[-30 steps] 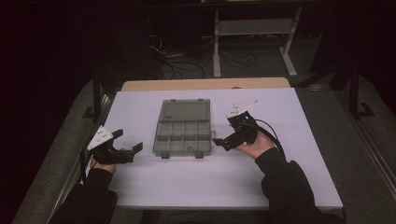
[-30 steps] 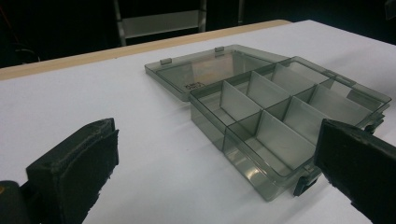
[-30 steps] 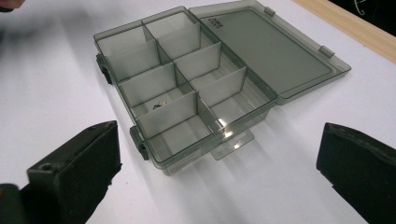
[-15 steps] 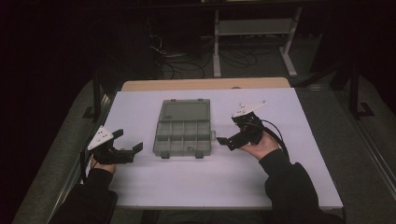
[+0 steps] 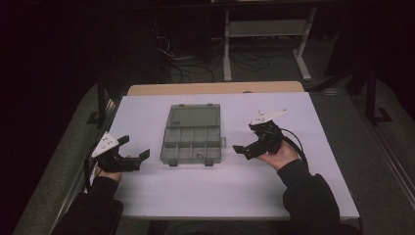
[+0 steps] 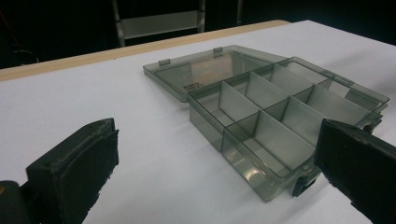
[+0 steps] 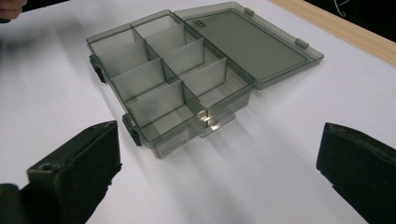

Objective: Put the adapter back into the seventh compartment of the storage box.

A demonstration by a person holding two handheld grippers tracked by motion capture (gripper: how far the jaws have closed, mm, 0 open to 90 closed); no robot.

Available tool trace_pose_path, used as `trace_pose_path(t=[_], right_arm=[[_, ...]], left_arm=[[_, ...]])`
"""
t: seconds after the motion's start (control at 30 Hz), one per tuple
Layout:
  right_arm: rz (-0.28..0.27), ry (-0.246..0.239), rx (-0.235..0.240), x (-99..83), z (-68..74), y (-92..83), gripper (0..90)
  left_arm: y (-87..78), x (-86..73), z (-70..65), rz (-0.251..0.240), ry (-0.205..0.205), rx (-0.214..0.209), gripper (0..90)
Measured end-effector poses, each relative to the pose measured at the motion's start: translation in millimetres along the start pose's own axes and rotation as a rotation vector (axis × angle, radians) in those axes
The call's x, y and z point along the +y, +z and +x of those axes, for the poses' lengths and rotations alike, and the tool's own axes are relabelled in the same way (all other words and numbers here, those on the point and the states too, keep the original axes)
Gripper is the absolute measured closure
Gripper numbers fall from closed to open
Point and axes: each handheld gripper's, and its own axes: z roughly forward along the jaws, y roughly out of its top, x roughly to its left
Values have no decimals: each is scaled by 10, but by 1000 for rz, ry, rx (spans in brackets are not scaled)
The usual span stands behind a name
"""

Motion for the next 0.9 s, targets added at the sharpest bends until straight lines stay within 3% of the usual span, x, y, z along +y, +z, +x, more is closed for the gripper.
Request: trace_pose_path(t=[0.9], right_arm=[[-85, 92, -89, -562, -119, -414, 0]], left_arm=[[1, 3, -1, 2, 4, 1, 0]])
